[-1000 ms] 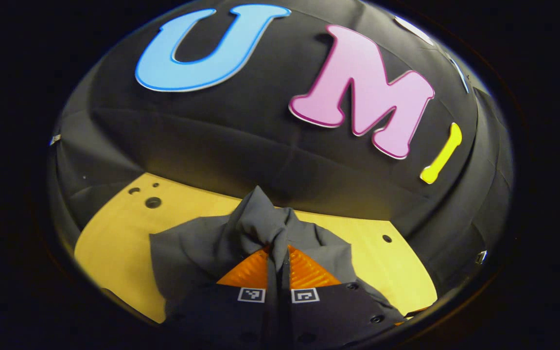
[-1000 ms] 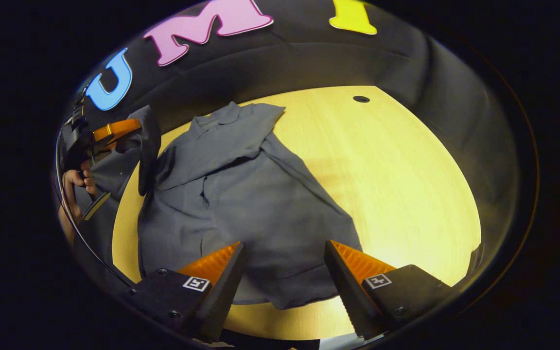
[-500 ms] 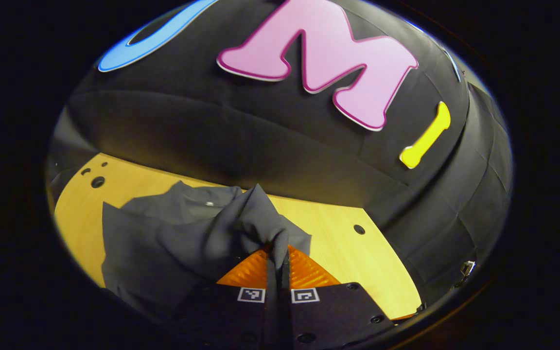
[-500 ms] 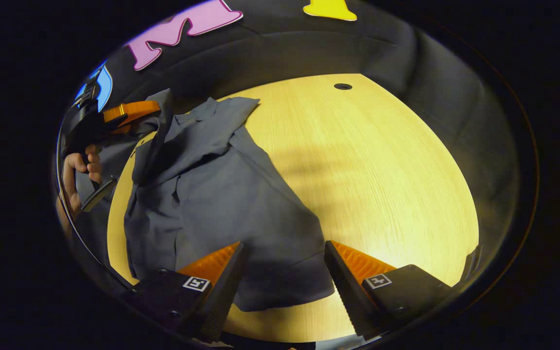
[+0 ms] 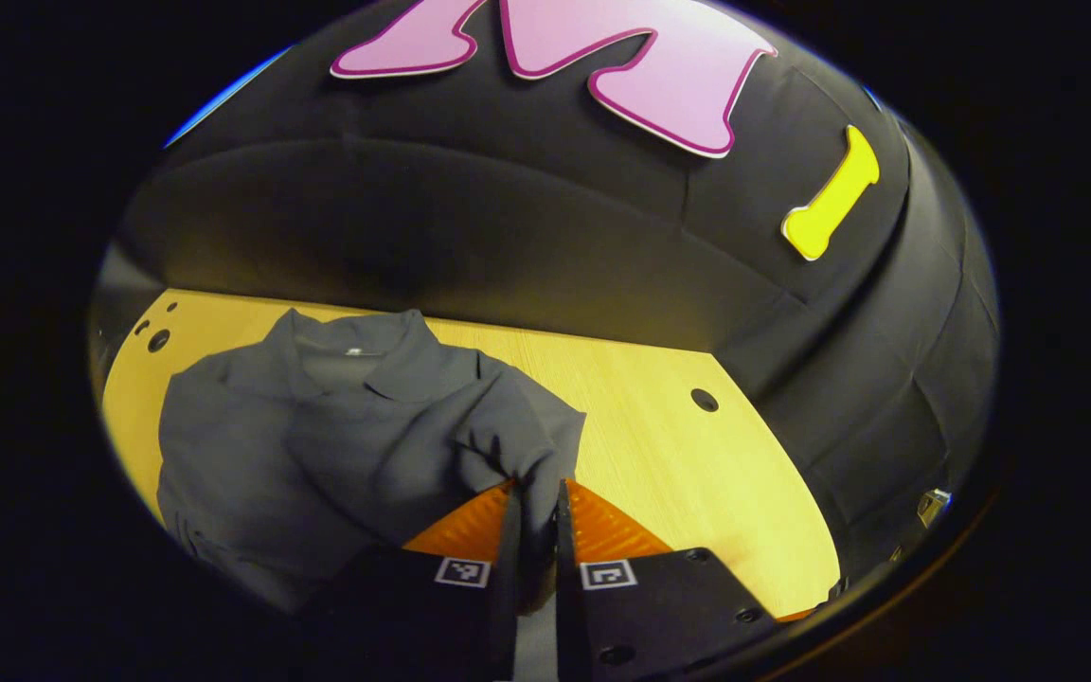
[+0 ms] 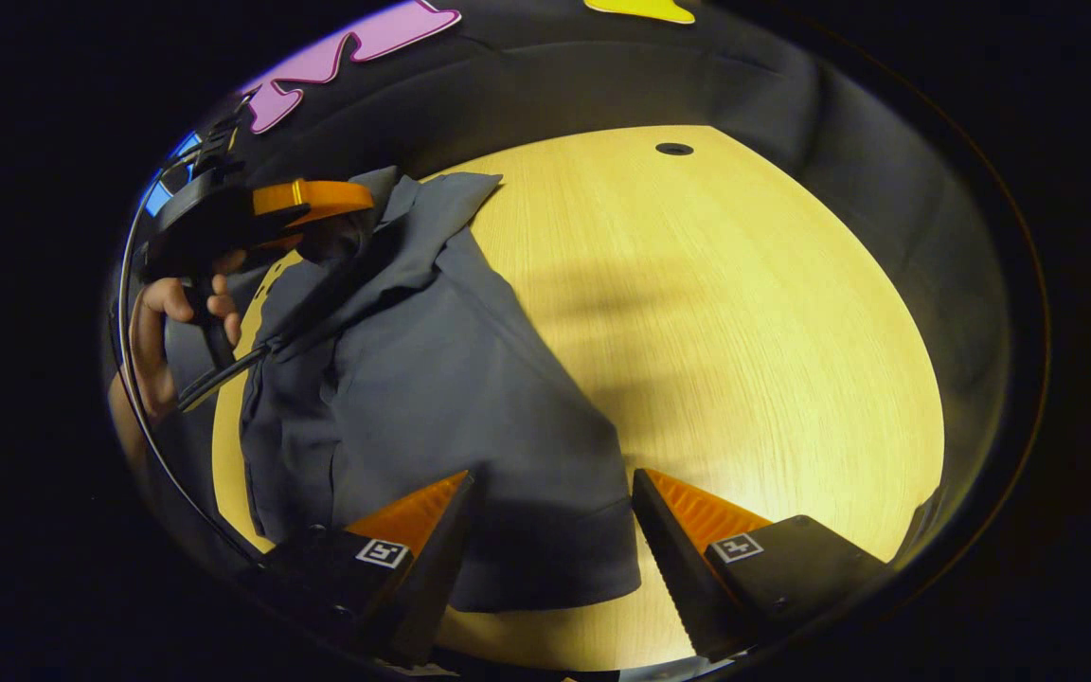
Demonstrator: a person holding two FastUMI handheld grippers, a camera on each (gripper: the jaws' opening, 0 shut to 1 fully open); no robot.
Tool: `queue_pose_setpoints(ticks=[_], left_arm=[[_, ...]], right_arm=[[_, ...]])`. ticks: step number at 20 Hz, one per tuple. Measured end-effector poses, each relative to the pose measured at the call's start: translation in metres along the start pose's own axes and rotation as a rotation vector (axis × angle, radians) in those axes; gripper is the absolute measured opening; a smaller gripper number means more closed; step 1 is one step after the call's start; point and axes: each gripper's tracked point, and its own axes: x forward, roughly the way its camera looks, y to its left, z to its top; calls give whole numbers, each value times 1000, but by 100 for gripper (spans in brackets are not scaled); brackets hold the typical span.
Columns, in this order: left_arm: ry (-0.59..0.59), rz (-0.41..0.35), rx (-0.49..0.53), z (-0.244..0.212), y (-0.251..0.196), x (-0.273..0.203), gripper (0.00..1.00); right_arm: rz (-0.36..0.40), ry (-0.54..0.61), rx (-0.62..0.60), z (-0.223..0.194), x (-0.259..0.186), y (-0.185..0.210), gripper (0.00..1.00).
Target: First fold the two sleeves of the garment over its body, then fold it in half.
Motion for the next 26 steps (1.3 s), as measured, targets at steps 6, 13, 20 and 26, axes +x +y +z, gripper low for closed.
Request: queue_pose_setpoints(ticks=[6,13,20,26], left_arm=[[-11,-1,36,0,15,-44,85],[29,124,100,-58,84,-159,96],[197,274,39,-179,166,-256,96],[252,348,28,-234,206,-298,92]], right_arm=[[-21,-26,-17,0,-1,3,99],[-38,-4,-3,-5,2,0,99],[-71,24,-51,-24,6,0,99],[-137,24,-67,-34,5,-13,99]])
